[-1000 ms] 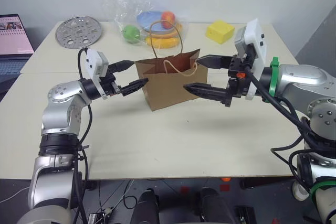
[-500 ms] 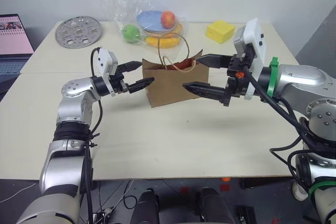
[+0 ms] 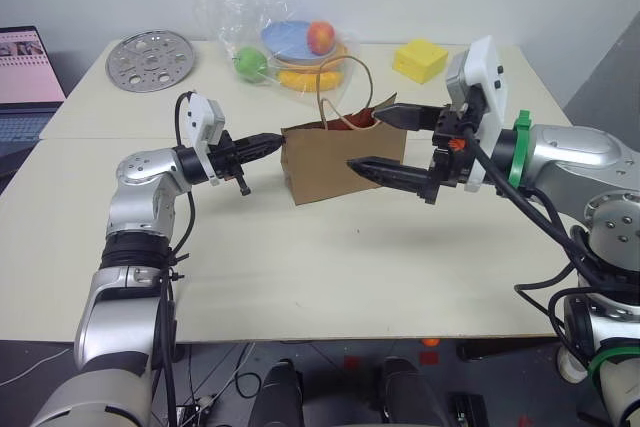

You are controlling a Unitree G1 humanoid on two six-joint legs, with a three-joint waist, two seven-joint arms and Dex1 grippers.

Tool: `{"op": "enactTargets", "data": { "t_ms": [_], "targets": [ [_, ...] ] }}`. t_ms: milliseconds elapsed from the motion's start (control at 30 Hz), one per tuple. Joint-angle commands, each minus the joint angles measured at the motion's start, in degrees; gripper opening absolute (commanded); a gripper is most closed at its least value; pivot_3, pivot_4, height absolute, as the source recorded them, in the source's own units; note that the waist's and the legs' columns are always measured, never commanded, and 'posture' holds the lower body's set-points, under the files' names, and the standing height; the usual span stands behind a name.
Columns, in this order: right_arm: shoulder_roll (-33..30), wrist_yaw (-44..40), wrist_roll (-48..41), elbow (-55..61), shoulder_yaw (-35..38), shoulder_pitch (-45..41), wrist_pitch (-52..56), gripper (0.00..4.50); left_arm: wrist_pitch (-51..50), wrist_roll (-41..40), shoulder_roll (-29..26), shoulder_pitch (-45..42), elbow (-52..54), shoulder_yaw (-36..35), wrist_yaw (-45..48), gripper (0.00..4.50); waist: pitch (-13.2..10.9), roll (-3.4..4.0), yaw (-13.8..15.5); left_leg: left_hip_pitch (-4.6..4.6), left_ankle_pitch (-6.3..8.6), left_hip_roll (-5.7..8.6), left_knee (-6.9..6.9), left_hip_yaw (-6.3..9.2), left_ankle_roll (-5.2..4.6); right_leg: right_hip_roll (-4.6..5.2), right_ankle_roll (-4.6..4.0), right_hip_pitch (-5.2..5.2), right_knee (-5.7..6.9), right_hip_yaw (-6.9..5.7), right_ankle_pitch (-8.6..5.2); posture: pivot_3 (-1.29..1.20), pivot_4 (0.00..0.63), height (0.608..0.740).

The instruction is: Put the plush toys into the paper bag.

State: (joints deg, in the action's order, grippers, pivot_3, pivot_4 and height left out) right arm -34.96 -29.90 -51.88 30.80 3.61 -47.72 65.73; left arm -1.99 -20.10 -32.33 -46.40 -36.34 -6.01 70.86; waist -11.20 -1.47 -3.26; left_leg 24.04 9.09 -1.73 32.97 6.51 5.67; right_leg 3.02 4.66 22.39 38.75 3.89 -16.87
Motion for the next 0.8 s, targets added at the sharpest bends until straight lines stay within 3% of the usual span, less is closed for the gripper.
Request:
{"op": "enactTargets", "data": {
  "t_ms": [33, 233, 333, 600, 800],
  "targets": [
    [-0.4, 0.2, -0.4, 1.0, 1.2, 0.0, -1.3, 4.50, 0.5, -0.3, -0.3, -1.0, 1.3, -0.7, 0.2, 0.01, 0.0, 0.00, 0.0, 0.00, 0.00, 0.00, 0.00, 0.00, 0.00, 0.00, 0.00, 0.00, 0.00, 0.00, 0.00, 0.00, 0.150, 0.740],
    [-0.7, 0.4, -0.6, 1.4, 1.3, 0.5, -1.3, 4.50, -3.5, -1.8, -1.7, 0.4, 5.7, -1.6, -0.4, 0.01, 0.0, 0.00, 0.0, 0.00, 0.00, 0.00, 0.00, 0.00, 0.00, 0.00, 0.00, 0.00, 0.00, 0.00, 0.00, 0.00, 0.150, 0.740],
    [-0.7, 0.5, -0.8, 1.5, 1.4, 0.6, -1.3, 4.50, -6.0, -2.9, -2.7, 1.7, 7.9, -2.1, 0.5, 0.56, 0.0, 0.00, -0.1, 0.00, 0.00, 0.00, 0.00, 0.00, 0.00, 0.00, 0.00, 0.00, 0.02, 0.00, 0.00, 0.00, 0.150, 0.740],
    [-0.7, 0.2, -0.4, 1.1, 1.0, 0.8, -1.8, 4.50, -2.5, 0.1, -3.3, 1.5, 6.1, -1.8, -2.9, 2.99, 0.0, 0.00, 0.0, -0.01, 0.00, 0.00, 0.01, 0.00, 0.00, 0.00, 0.00, 0.00, 0.01, 0.01, 0.00, 0.00, 0.150, 0.740],
    [-0.7, 0.3, -0.4, 1.2, 1.0, 0.9, -1.9, 4.50, -2.2, 1.0, -3.6, -0.3, 2.9, -1.8, -3.1, 2.99, 0.0, 0.00, 0.0, -0.01, 0.00, 0.00, 0.00, 0.00, 0.00, 0.00, 0.00, 0.00, 0.01, 0.00, 0.00, 0.00, 0.150, 0.740]
  ]
}}
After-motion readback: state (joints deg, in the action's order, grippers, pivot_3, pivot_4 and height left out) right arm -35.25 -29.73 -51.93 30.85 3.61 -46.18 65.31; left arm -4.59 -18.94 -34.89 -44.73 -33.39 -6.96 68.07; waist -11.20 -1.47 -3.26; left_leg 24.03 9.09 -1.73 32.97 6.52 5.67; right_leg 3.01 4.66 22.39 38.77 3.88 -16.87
